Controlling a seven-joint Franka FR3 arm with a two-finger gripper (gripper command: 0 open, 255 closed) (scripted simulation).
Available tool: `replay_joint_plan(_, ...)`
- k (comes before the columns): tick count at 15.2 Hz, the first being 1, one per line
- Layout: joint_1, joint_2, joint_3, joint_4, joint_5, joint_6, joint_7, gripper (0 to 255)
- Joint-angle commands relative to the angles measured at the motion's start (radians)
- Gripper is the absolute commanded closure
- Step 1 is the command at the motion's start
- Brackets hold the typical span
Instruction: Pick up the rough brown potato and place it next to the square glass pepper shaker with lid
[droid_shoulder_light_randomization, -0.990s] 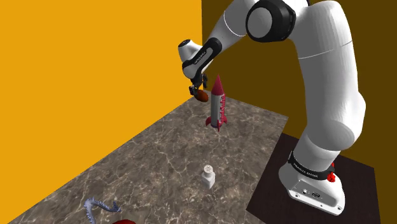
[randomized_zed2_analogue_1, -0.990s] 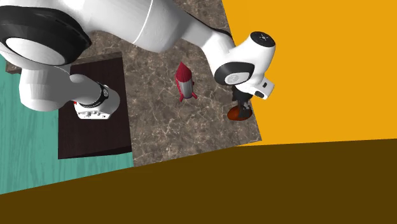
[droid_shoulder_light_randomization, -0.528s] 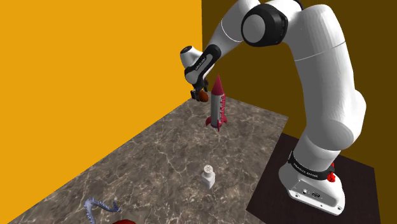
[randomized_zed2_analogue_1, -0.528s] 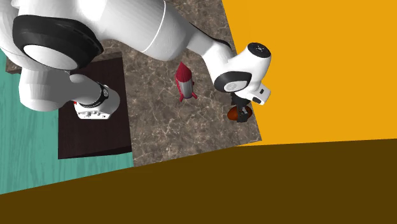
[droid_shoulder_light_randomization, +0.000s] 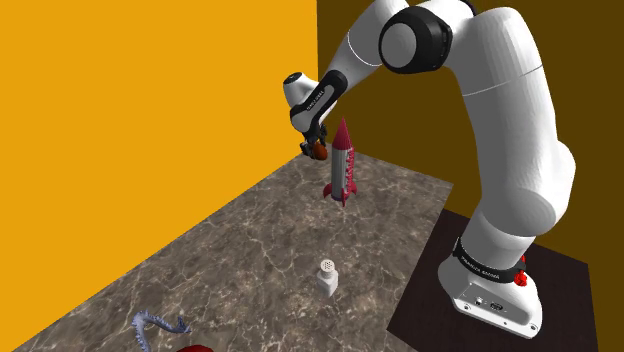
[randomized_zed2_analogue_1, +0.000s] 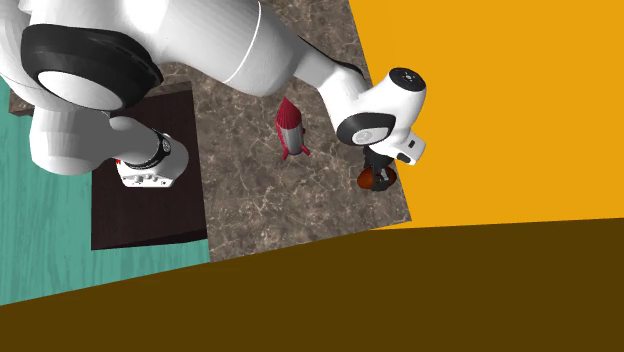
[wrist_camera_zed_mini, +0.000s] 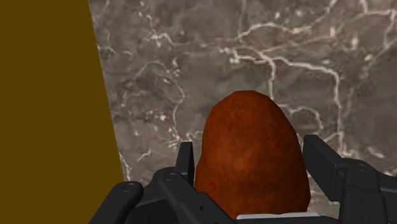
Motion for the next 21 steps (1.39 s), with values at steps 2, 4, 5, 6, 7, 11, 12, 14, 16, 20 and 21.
replay_joint_plan(2, 0.0, 0.001, 0.0, 0.0, 0.0, 0.0, 0.0, 255)
replay_joint_plan(4, 0.0, 0.001, 0.0, 0.001, 0.0, -0.001, -0.001, 255)
replay_joint_plan(5, 0.0, 0.001, 0.0, 0.001, 0.0, -0.001, -0.001, 255)
replay_joint_plan(6, 0.0, 0.001, 0.0, 0.001, 0.0, -0.001, 0.0, 255)
replay_joint_plan(7, 0.0, 0.001, 0.0, 0.001, 0.0, -0.001, 0.0, 255)
replay_joint_plan(11, 0.0, -0.026, 0.002, 0.0, 0.004, -0.026, -0.01, 255)
replay_joint_plan(12, 0.0, -0.035, 0.002, 0.002, 0.006, -0.035, -0.014, 255)
replay_joint_plan(14, 0.0, -0.051, 0.003, 0.004, 0.008, -0.054, -0.021, 255)
replay_joint_plan(16, 0.0, -0.068, 0.005, 0.007, 0.011, -0.072, -0.027, 255)
replay_joint_plan(20, 0.0, -0.099, 0.006, 0.016, 0.017, -0.111, -0.041, 255)
replay_joint_plan(21, 0.001, -0.106, 0.007, 0.019, 0.018, -0.121, -0.045, 255)
